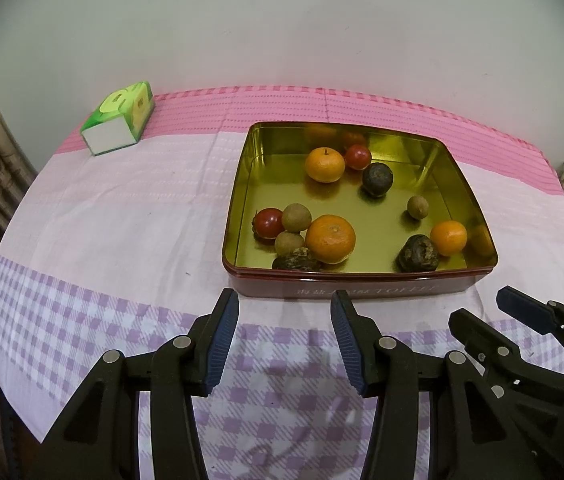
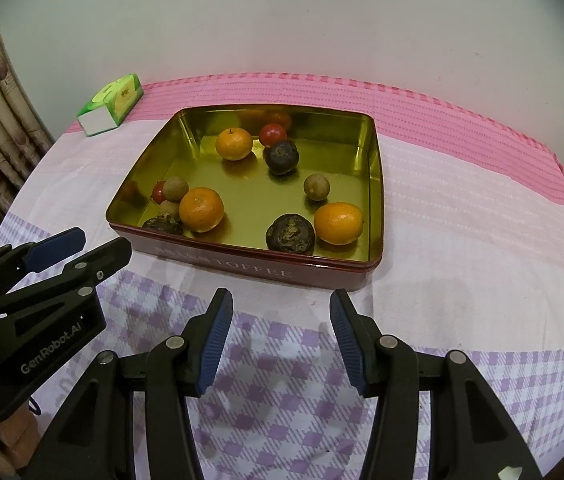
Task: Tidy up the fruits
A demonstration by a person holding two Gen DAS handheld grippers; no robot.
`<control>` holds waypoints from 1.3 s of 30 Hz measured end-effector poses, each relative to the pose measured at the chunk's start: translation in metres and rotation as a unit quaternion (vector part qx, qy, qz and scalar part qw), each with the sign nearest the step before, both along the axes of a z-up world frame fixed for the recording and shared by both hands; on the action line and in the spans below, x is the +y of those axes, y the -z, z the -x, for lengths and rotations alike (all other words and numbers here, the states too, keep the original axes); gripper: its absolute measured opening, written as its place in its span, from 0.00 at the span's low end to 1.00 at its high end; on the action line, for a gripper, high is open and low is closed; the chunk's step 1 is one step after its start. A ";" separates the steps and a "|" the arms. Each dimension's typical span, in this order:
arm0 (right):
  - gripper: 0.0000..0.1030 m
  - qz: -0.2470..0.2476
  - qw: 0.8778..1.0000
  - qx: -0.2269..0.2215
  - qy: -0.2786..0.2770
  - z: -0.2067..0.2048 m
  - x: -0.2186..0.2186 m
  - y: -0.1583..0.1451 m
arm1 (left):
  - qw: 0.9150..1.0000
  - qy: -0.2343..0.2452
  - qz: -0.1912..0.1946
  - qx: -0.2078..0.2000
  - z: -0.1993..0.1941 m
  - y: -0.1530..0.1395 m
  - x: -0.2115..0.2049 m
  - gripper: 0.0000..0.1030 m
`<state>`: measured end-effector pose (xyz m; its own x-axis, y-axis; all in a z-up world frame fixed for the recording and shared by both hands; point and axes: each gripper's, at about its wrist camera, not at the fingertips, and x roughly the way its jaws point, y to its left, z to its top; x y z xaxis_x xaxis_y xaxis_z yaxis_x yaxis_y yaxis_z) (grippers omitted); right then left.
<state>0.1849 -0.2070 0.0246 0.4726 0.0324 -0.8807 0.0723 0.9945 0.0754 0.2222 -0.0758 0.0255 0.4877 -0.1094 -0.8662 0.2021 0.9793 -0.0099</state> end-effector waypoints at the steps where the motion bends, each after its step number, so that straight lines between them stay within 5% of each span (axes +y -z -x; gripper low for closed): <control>1: 0.47 0.000 1.000 0.000 0.001 0.000 0.000 0.000 | 1.000 -0.001 0.000 0.000 0.000 0.000 0.000 0.48; 39: 0.47 -0.003 1.000 0.011 0.001 0.005 0.004 0.008 | 1.000 -0.009 -0.003 0.015 -0.002 0.011 -0.001 0.48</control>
<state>0.1803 -0.2031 0.0162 0.4540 0.0358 -0.8903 0.0767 0.9939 0.0791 0.2238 -0.0766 0.0148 0.4631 -0.0961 -0.8811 0.1846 0.9828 -0.0102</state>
